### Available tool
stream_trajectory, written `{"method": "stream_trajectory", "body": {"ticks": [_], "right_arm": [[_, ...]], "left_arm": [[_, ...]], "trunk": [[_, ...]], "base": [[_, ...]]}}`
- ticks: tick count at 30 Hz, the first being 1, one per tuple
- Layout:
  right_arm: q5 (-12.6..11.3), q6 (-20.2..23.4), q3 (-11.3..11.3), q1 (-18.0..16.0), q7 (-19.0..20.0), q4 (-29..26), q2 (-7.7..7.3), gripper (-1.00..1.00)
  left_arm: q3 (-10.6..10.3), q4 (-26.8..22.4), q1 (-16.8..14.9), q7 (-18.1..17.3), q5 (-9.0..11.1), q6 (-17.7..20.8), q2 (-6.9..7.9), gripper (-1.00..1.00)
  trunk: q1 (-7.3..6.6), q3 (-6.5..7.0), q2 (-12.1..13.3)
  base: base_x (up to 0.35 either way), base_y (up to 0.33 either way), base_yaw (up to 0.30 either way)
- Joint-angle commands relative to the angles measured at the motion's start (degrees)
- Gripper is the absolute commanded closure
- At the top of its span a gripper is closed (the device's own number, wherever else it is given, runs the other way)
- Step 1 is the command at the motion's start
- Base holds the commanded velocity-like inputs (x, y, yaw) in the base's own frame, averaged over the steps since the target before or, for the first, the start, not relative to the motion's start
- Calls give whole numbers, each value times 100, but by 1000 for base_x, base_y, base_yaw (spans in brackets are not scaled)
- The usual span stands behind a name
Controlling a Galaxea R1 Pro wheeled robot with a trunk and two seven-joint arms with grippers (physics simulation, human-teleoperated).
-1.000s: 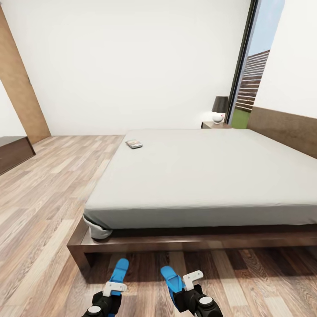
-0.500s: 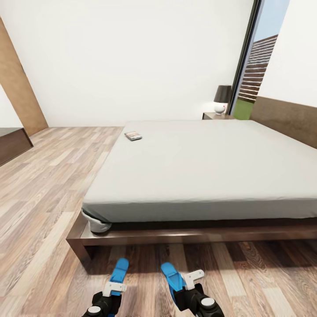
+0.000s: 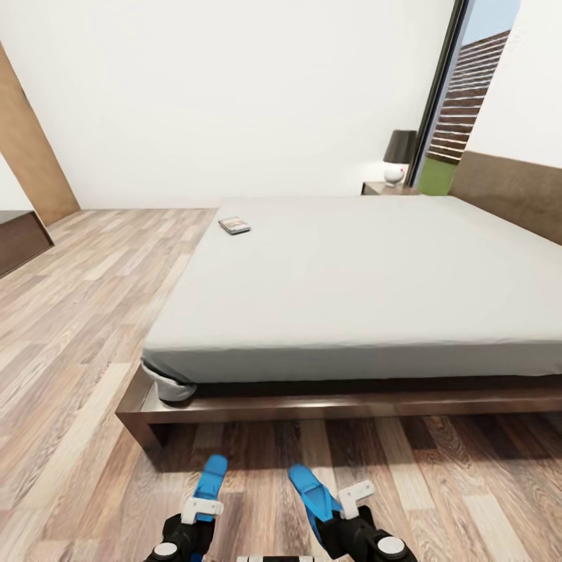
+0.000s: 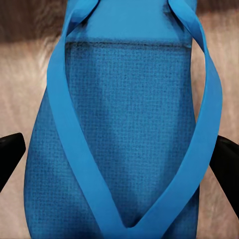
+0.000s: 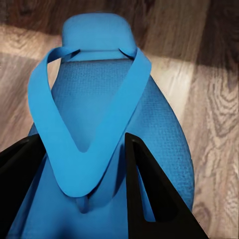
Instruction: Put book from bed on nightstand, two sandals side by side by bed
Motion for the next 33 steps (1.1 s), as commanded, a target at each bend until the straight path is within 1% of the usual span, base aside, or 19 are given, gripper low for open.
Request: {"method": "stream_trajectory", "body": {"ticks": [1, 5, 9, 12, 15, 16, 17, 18, 20, 21, 23, 28, 33], "right_arm": [[60, 42, -4, 10, 47, -35, -2, 100], [58, 76, -4, 49, 67, -181, -17, 100], [73, 90, -15, 149, 73, -290, -23, 100], [81, 95, -32, 180, 74, -312, -55, 100], [74, 92, -47, 192, 73, -316, -142, 100], [66, 90, -60, 196, 74, -317, -205, 100], [63, 87, -79, 197, 74, -317, -236, 100], [60, 85, -113, 198, 74, -317, -263, 100], [53, 75, -309, 199, 74, -322, -315, 100], [49, 70, -468, 200, 78, -327, -336, 100], [45, 62, -636, 201, 80, -333, -357, 100], [42, 47, -777, 201, 110, -375, -374, 100], [41, 37, -804, 201, 185, -490, -377, 100]], "left_arm": [[-51, 3, -4, 34, 49, -35, 1, 100], [-51, 3, -4, 34, 47, -68, 2, 100], [-51, -2, -4, 36, 47, -82, 2, 100], [-51, -5, -4, 34, 47, -86, 2, 100], [-51, -5, -4, 37, 47, -88, 2, 100], [-51, -5, -4, 39, 47, -88, 2, 100], [-51, -5, -4, 38, 47, -89, 2, 100], [-51, -7, -4, 39, 47, -89, 2, 100], [-51, -8, -4, 38, 47, -89, 2, 100], [-51, -10, -4, 38, 47, -89, 2, 100], [-51, -9, -4, 40, 47, -89, 2, 100], [-51, -7, -4, 41, 47, -89, 2, 100], [-51, 0, -4, 40, 47, -87, 2, 100]], "trunk": [[1, -27, -4], [11, -116, -9], [11, -116, -9], [11, -116, -9], [11, -116, -9], [11, -116, -9], [11, -116, -9], [11, -116, -9], [11, -116, -9], [11, -116, -9], [11, -116, -9], [11, -116, -9], [11, -116, -9]], "base": [[0, 0, 0], [0, 0, 0], [0, 0, 0], [0, 0, 0], [0, 0, 0], [0, 0, 0], [0, 0, 0], [0, 0, 0], [0, 0, 0], [0, 0, 0], [0, 0, 0], [0, 0, 0], [47, 29, 0]]}}
